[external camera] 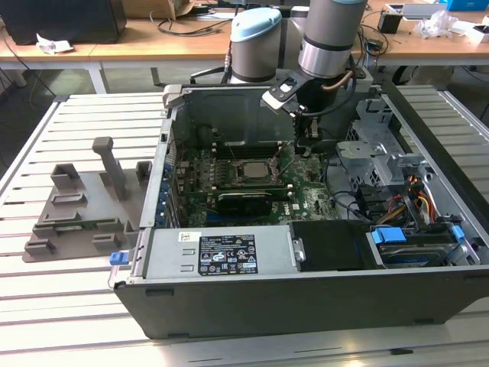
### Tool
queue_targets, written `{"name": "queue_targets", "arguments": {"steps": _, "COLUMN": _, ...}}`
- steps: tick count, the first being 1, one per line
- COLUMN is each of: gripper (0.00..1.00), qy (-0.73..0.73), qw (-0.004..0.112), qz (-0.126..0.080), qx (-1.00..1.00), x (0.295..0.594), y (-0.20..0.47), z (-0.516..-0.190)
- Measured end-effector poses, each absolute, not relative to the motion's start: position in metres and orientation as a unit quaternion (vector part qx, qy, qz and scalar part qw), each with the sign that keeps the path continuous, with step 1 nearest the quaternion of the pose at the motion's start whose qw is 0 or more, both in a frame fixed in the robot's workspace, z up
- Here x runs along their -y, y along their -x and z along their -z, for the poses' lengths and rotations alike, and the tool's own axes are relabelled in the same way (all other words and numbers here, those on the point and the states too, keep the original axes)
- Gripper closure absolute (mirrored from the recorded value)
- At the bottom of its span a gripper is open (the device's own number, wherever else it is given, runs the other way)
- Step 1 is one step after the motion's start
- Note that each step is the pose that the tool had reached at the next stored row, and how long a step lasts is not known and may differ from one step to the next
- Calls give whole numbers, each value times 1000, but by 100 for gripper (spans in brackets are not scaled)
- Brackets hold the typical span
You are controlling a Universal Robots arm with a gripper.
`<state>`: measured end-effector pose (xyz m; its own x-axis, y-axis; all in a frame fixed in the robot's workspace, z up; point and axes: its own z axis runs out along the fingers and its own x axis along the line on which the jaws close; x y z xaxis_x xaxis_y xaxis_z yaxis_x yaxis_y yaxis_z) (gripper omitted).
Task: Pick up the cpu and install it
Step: 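Close the cpu cover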
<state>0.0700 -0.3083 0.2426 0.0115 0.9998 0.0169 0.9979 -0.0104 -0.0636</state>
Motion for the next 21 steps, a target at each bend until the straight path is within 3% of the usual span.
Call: {"name": "queue_targets", "arguments": {"steps": 21, "gripper": 89, "qy": 711, "qw": 29, "qz": -16, "qx": 703, "x": 308, "y": -53, "z": -242}}
